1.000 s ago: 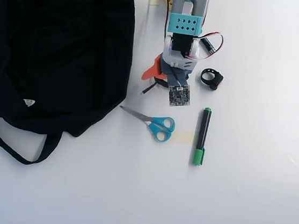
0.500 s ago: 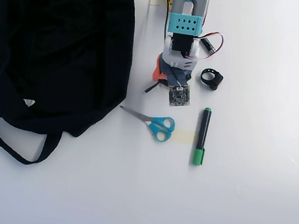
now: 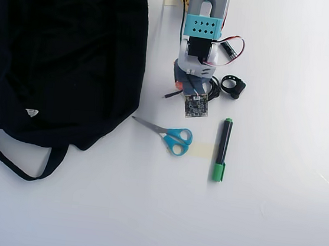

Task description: Put the cable into the black bag

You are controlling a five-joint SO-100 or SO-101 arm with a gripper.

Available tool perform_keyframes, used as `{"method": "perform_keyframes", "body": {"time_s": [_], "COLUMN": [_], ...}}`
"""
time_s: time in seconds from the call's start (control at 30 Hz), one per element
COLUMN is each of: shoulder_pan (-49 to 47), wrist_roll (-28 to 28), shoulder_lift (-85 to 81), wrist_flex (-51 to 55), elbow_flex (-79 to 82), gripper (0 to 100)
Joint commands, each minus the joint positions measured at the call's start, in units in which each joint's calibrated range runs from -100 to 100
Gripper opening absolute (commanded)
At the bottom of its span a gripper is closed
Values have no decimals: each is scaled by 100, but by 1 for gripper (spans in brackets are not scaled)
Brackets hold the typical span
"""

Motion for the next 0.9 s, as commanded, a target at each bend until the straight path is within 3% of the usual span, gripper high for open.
{"method": "perform_keyframes", "body": {"time_s": [0.0,0.57,0.87], "shoulder_pan": [16,-36,-29], "wrist_roll": [-6,-53,-6], "shoulder_lift": [29,-104,-619], "wrist_flex": [-31,4,546], "elbow_flex": [38,-88,-456], "gripper": [4,2,2]}}
